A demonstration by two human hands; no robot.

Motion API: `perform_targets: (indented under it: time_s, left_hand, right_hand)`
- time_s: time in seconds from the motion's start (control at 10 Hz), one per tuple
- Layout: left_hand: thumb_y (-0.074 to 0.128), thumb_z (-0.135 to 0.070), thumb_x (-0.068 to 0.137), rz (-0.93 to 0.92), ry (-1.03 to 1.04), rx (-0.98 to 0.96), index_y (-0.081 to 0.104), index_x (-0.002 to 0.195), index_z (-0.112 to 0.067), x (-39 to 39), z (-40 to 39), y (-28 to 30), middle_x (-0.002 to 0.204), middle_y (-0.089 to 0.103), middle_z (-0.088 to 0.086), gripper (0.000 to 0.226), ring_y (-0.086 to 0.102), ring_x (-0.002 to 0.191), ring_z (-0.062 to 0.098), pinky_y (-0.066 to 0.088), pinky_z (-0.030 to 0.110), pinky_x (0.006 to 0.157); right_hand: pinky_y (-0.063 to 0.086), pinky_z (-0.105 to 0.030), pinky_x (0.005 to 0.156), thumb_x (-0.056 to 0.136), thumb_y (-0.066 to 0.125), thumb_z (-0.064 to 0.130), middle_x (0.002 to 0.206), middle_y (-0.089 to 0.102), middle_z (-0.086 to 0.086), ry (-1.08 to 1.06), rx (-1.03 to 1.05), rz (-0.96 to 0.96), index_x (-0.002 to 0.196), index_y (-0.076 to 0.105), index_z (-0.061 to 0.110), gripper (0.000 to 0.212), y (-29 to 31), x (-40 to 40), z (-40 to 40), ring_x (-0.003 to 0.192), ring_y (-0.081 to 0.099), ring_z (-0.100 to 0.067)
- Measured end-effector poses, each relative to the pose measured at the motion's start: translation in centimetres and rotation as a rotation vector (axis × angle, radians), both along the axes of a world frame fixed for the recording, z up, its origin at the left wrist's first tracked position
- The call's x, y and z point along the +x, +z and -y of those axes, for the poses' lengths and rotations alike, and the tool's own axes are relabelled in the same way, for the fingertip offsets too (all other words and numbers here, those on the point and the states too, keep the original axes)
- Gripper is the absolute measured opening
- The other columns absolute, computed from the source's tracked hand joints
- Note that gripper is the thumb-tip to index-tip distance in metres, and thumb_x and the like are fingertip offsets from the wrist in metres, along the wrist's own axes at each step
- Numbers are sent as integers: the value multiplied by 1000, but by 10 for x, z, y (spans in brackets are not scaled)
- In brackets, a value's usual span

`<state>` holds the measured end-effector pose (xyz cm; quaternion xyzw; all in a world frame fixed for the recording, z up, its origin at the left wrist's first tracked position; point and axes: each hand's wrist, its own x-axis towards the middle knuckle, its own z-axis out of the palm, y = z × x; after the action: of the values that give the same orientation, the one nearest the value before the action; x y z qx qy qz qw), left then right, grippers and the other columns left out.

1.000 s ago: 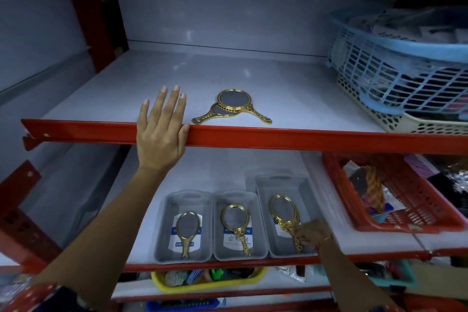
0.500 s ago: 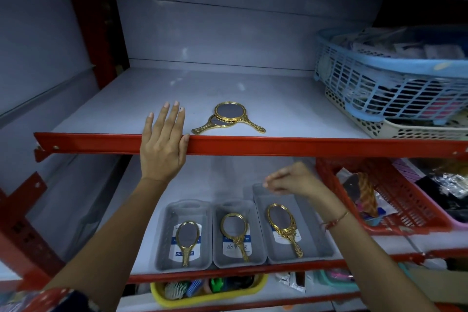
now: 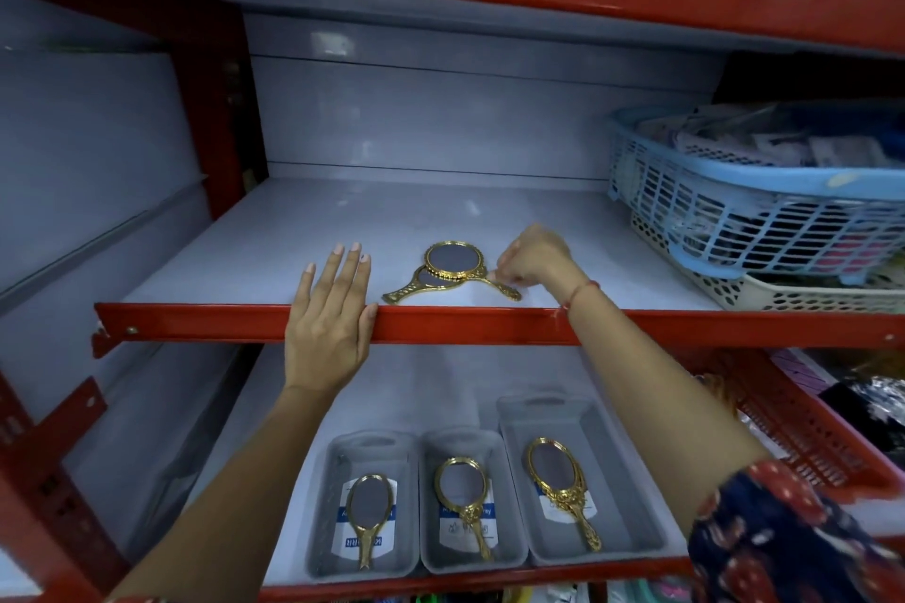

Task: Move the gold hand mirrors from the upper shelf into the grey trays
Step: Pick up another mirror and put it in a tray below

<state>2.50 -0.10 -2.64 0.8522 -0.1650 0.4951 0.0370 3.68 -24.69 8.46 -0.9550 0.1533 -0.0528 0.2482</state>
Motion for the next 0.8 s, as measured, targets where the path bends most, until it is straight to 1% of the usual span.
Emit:
perform_targets:
  time_s: [0.1, 0.2, 0.3, 0.4, 0.5, 0.6, 0.7, 0.8]
  left_hand:
    - [23, -29, 102, -1, 5, -6, 48, 140, -3, 1, 0, 0, 147, 47, 12, 52, 42, 139, 27, 29, 46, 117]
    - [22, -30, 102, -6, 2, -4, 48, 140, -3, 1, 0, 0, 147, 47, 12, 53, 42, 139, 27, 28, 46, 117]
    - [21, -30, 102, -7, 0, -5, 48, 140, -3, 1, 0, 0, 147, 47, 12, 53, 42, 139, 28, 28, 46, 117]
    - [21, -30, 102, -7, 5, -8, 48, 140, -3, 1, 0, 0, 147, 47, 12, 53, 42, 139, 28, 28, 46, 117]
    - [21, -29, 102, -4, 8, -9, 48, 140, -3, 0, 0, 0, 147, 47, 12, 53, 42, 139, 28, 28, 46, 117]
    - [22, -29, 103, -12, 10, -13, 48, 140, -3, -1, 0, -1, 147, 47, 13, 53, 42, 139, 28, 28, 46, 117]
    - [21, -29, 103, -27, 12, -13, 48, 140, -3, -2, 1, 0, 147, 47, 13, 53, 41, 139, 28, 27, 45, 118]
    - [19, -29, 103, -46, 17, -5, 46, 141, -2, -5, 1, 0, 147, 47, 13, 54, 41, 140, 28, 25, 45, 119]
  right_hand:
    - [59, -31, 73, 64, 86, 27, 84, 77, -8, 38, 43, -71, 89, 75, 1, 38, -5, 13, -3, 68, 64, -19]
    - [58, -30, 81, 68, 84, 18, 94, 76, -12, 55, 110, -74, 100, 74, -1, 38, -7, 17, -5, 70, 63, -19]
    - [57, -32, 86, 72, 81, 9, 87, 71, -11, 42, 264, -146, 97, 69, -3, 30, -5, 17, -4, 71, 62, -18]
    - [56, -27, 74, 73, 78, 2, 73, 64, -7, 54, 478, -204, 85, 65, 4, 18, 0, 10, 1, 65, 58, -14]
    - [55, -17, 58, 75, 77, 3, 66, 62, -2, 77, 617, -114, 79, 65, 8, 14, 8, -5, 5, 61, 58, -10]
    - [56, -12, 55, 77, 75, 2, 74, 63, -3, 157, 809, -15, 85, 64, 9, 15, 17, -28, 7, 65, 60, -10]
    - [58, -13, 59, 78, 73, 3, 72, 68, 1, 235, 935, -1, 83, 66, 12, 13, 17, -56, 8, 66, 64, -7]
    - [58, -14, 64, 79, 71, 3, 68, 70, 5, 296, 1016, -61, 86, 70, 13, 12, 1, -83, 6, 63, 66, -4]
